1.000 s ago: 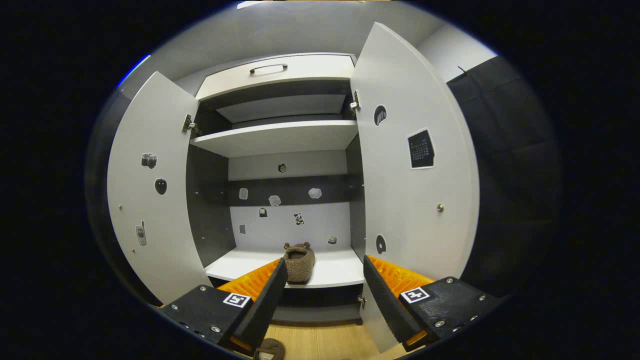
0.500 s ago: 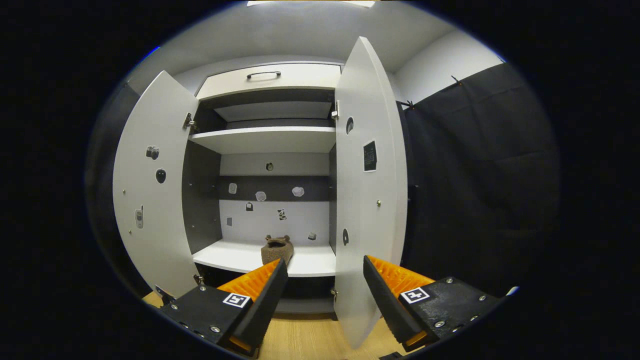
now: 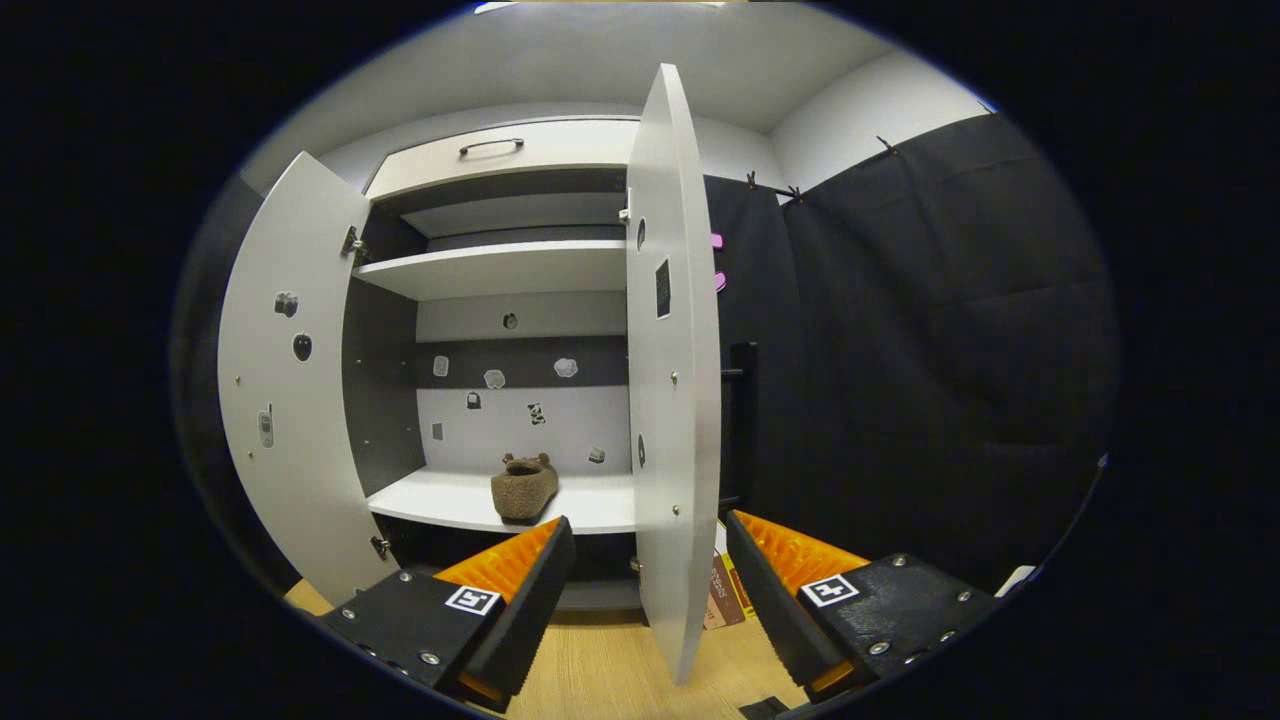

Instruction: Grab one shoe with the right hand and put it into the shoe cabinet, grab the other shoe with the left hand and put it into the shoe cabinet; then close the right door with the right hand and the left door with the left hand.

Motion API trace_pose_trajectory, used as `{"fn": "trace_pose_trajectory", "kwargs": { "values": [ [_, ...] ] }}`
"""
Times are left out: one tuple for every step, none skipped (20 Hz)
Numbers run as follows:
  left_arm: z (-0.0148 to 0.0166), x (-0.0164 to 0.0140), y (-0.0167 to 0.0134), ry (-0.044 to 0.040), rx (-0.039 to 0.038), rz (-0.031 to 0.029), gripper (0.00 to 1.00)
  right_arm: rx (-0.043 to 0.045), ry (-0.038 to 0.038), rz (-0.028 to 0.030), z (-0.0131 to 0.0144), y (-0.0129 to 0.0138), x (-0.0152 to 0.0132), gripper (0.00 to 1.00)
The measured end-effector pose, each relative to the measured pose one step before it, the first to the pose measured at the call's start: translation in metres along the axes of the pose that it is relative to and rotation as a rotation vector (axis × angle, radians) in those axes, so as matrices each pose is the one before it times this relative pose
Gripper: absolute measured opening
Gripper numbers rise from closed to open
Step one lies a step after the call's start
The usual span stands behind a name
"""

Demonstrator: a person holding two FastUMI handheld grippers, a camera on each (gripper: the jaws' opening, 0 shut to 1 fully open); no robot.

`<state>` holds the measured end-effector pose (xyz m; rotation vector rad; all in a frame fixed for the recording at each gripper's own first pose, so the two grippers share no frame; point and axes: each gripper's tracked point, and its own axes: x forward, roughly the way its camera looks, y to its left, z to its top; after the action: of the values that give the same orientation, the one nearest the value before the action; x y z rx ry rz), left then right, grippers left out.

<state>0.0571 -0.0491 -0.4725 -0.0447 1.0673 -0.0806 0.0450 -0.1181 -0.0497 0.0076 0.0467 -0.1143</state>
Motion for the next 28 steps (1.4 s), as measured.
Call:
{"fn": "trace_pose_trajectory", "kwargs": {
  "values": [
    [0.01006, -0.00379, -0.00223, 0.00582, -0.02042, -0.02053, 0.81, 0.00431, 0.00247, 0.00303, -0.00047, -0.00321, 0.00040, 0.93],
    [0.01166, -0.00481, -0.00333, 0.00452, -0.02133, -0.01962, 0.68, 0.00352, 0.00152, -0.00099, -0.00018, -0.00325, -0.00067, 0.94],
    [-0.02658, 0.01390, -0.00235, 0.00659, -0.01514, -0.01331, 0.56, 0.00081, 0.00122, 0.00196, -0.00024, -0.00302, 0.00010, 0.94],
    [0.02096, -0.00662, 0.00090, 0.01395, 0.00338, 0.01687, 0.37, 0.00174, 0.00303, 0.00009, -0.00118, -0.00275, 0.00006, 0.94],
    [0.00602, -0.00254, 0.00448, 0.00751, 0.02719, 0.03601, 0.29, 0.00345, 0.00347, 0.00335, -0.00110, -0.00202, 0.00003, 0.94],
    [0.00346, 0.00691, -0.00126, -0.00089, 0.00883, -0.00239, 0.20, 0.00482, 0.00666, 0.00272, -0.00161, -0.00203, 0.00056, 0.94],
    [-0.00169, -0.00065, -0.00476, -0.00142, 0.00843, 0.01625, 0.11, 0.00549, 0.00645, 0.00442, -0.00165, -0.00189, 0.00113, 0.94],
    [-0.00390, -0.00274, -0.00338, 0.00085, 0.01357, 0.00546, 0.07, 0.00542, 0.00316, 0.00776, -0.00071, -0.00087, 0.00157, 0.94],
    [0.00262, -0.00328, -0.00089, 0.00045, 0.00787, 0.00315, 0.07, 0.00417, 0.00355, 0.00619, -0.00134, -0.00099, 0.00062, 0.94],
    [0.00593, -0.00509, -0.00154, -0.00305, -0.00260, -0.00322, 0.07, 0.00173, 0.00297, 0.00721, -0.00028, -0.00065, 0.00046, 0.94],
    [0.00757, -0.00712, 0.00503, -0.00195, -0.00720, -0.01689, 0.07, 0.00046, 0.00083, 0.00766, 0.00067, -0.00038, 0.00192, 0.94],
    [0.01131, -0.00700, 0.00218, -0.00038, -0.00750, -0.01772, 0.07, 0.00236, -0.00004, 0.00697, 0.00100, -0.00054, 0.00097, 0.94],
    [0.01056, -0.00898, 0.00026, -0.00800, -0.00831, -0.01593, 0.07, 0.00535, -0.00136, 0.01199, 0.00090, 0.00128, 0.00102, 0.94],
    [0.00853, -0.01035, -0.00236, -0.01359, -0.00875, -0.01217, 0.07, 0.00463, -0.00105, 0.01274, 0.00041, 0.00140, 0.00074, 0.94],
    [0.00068, -0.01308, -0.00725, -0.01175, -0.00441, -0.00221, 0.07, 0.00312, -0.00291, 0.01518, 0.00092, 0.00184, 0.00086, 0.94],
    [0.00581, -0.01382, -0.00291, -0.01105, -0.00742, 0.00388, 0.07, 0.00231, -0.00286, 0.01831, 0.00041, 0.00231, 0.00116, 0.94],
    [0.00584, -0.01297, -0.00256, -0.00925, -0.00746, -0.00043, 0.06, 0.00179, -0.00238, 0.01459, 0.00029, 0.00168, -0.00010, 0.93],
    [0.00972, -0.01289, -0.00237, -0.01495, -0.00721, -0.00747, 0.07, 0.00093, -0.00122, 0.01080, 0.00060, 0.00069, 0.00080, 0.94],
    [0.00894, -0.01294, -0.00424, -0.01337, -0.00295, -0.00893, 0.06, 0.00224, -0.00147, 0.01029, 0.00047, 0.00013, 0.00068, 0.94],
    [0.01082, -0.01257, -0.00341, -0.01783, -0.00315, -0.00714, 0.07, 0.00445, -0.00073, 0.00823, 0.00046, 0.00012, 0.00100, 0.94],
    [0.01102, -0.01232, -0.00200, -0.01735, -0.00311, -0.00393, 0.07, 0.00526, 0.00152, 0.00710, -0.00044, 0.00021, -0.00044, 0.94],
    [0.01366, -0.01141, -0.00310, -0.02114, -0.00246, -0.00212, 0.06, 0.00547, 0.00205, 0.00575, -0.00029, -0.00039, 0.00058, 0.94],
    [0.01420, -0.00953, -0.00401, -0.02304, 0.00230, -0.00374, 0.07, 0.00243, 0.00356, 0.00838, -0.00072, 0.00046, 0.00037, 0.94],
    [0.01511, -0.00990, -0.00563, -0.02225, -0.00023, -0.00895, 0.06, -0.00170, 0.00379, 0.00514, -0.00079, -0.00082, 0.00162, 0.93],
    [0.01485, -0.00809, -0.00697, -0.02151, 0.00091, -0.01195, 0.06, -0.00490, 0.00175, 0.00332, -0.00059, -0.00101, 0.00105, 0.93],
    [0.01644, -0.00724, -0.00575, -0.02485, 0.00096, -0.00987, 0.06, -0.00589, 0.00136, 0.00336, -0.00120, -0.00145, -0.00027, 0.93],
    [0.01596, -0.00581, -0.00473, -0.02399, 0.00315, -0.00566, 0.07, -0.00146, -0.00084, 0.00545, 0.00027, -0.00032, 0.00012, 0.93],
    [0.01588, -0.00379, -0.00321, -0.02159, 0.00257, -0.00002, 0.06, 0.00159, -0.00063, 0.00439, 0.00090, 0.00063, 0.00087, 0.93]
  ]
}}
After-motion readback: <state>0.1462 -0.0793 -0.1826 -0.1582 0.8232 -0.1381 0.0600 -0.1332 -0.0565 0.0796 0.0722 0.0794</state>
